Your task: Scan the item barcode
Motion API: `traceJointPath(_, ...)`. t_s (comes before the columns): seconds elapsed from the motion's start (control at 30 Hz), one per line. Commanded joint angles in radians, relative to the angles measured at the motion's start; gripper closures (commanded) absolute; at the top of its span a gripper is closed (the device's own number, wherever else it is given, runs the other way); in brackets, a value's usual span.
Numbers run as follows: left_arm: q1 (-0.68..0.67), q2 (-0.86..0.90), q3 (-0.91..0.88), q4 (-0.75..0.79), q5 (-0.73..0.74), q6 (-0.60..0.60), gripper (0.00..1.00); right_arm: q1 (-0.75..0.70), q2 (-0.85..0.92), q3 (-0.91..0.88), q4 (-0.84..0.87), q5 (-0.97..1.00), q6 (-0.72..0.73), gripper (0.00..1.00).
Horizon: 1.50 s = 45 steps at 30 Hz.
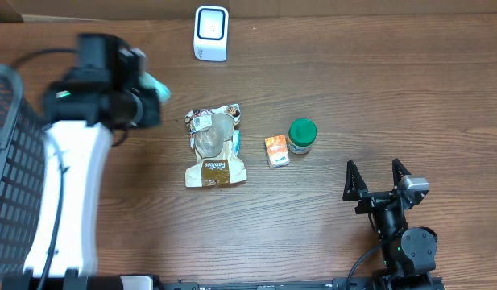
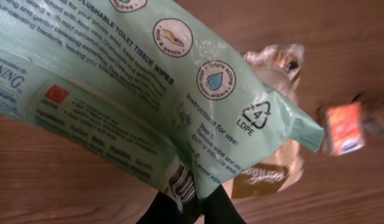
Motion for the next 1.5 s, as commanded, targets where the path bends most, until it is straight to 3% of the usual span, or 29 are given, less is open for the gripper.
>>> traceJointPath(0.0,-0.011,0.045,-0.116,0.053,-0.014,0.101,0.96,0.006,-0.003,-0.01,0.003,0.007,-0.004,0.0)
traceJointPath(0.2,-0.011,0.172,-0.254,0.163,0.037,0.1,0.96,0.006,-0.003,-0.01,0.003,0.007,-0.003,0.0)
traceJointPath(0.4,-0.011,0.274,-0.27,0.167,0.054,0.098,0.96,0.006,-0.003,-0.01,0.003,0.007,-0.004,0.0)
traceJointPath(0.47,-0.011,0.287,-0.27,0.166,0.084,0.101,0.84,0.006,-0.003,-0.01,0.003,0.007,-0.003,0.0)
traceJointPath(0.57,-0.011,0.284,-0.27,0.166,0.097,0.095,0.56,0.006,-0.003,-0.01,0.003,0.007,-0.003,0.0)
traceJointPath(0.63,-0.011,0.282,-0.262,0.164,0.096,0.085,0.44,0.006,-0.003,-0.01,0.003,0.007,-0.004,0.0)
traceJointPath(0.8,-0.009,0.267,-0.156,0.09,0.097,0.081,0.41,0.006,-0.003,-0.01,0.003,0.007,-0.003,0.0)
traceJointPath(1.03,-0.009,0.192,0.143,-0.02,0.203,0.081,0.38,0.006,-0.003,-0.01,0.003,0.007,-0.004,0.0)
traceJointPath(1.27,-0.009,0.131,0.302,-0.048,0.271,0.079,0.0,0.006,-0.003,-0.01,0.01,-0.001,-0.003,0.0)
traceJointPath(1.47,-0.009,0.125,0.299,-0.051,0.234,0.09,0.0,0.006,-0.003,-0.01,0.029,-0.032,-0.003,0.0)
